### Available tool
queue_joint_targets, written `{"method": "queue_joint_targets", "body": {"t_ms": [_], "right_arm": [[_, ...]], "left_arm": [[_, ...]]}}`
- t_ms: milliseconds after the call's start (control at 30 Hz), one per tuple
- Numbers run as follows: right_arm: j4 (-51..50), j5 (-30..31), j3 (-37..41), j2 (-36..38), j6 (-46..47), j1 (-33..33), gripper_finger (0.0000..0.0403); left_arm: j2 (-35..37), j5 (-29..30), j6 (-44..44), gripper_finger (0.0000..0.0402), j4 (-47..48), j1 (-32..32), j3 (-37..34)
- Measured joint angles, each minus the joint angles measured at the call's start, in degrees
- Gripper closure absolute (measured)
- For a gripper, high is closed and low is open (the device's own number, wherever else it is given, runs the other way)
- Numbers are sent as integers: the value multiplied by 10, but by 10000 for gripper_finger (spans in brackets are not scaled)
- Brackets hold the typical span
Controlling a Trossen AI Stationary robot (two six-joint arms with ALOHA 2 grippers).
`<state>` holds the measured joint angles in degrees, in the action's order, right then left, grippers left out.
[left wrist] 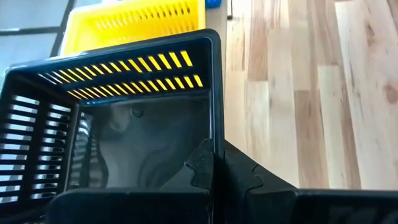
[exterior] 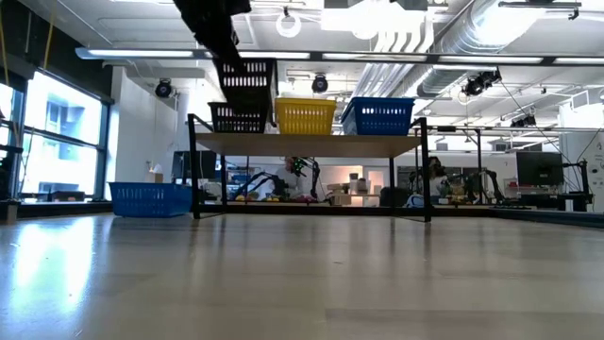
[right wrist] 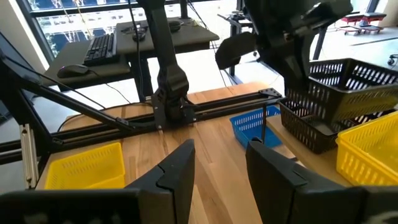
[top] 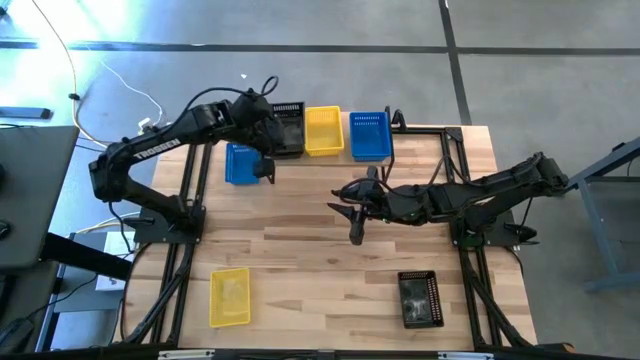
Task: Stack baskets on shelf by color
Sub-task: Stack the center black bin on top of the black bin on the shelf
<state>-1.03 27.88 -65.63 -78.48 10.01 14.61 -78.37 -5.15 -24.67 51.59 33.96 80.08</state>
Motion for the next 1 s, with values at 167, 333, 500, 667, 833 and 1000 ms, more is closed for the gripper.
{"method": "queue_joint_targets", "body": {"t_ms": [167, 333, 500, 667, 833, 1000], "right_arm": [[-1, 0, 0, 0, 2, 0, 273], [-2, 0, 0, 0, 4, 0, 273], [-2, 0, 0, 0, 4, 0, 273], [-2, 0, 0, 0, 5, 0, 273], [-1, 0, 0, 0, 25, 0, 273], [-1, 0, 0, 0, 30, 0, 273]], "left_arm": [[0, 7, -12, 401, -5, 12, -27], [0, 6, -22, 401, -22, 24, -44], [0, 3, -35, 401, -26, 29, -53], [-5, 2, -36, 400, -26, 29, -54], [-14, 7, -36, 394, -26, 29, -54], [-18, 12, -36, 383, -26, 29, -54]]}}
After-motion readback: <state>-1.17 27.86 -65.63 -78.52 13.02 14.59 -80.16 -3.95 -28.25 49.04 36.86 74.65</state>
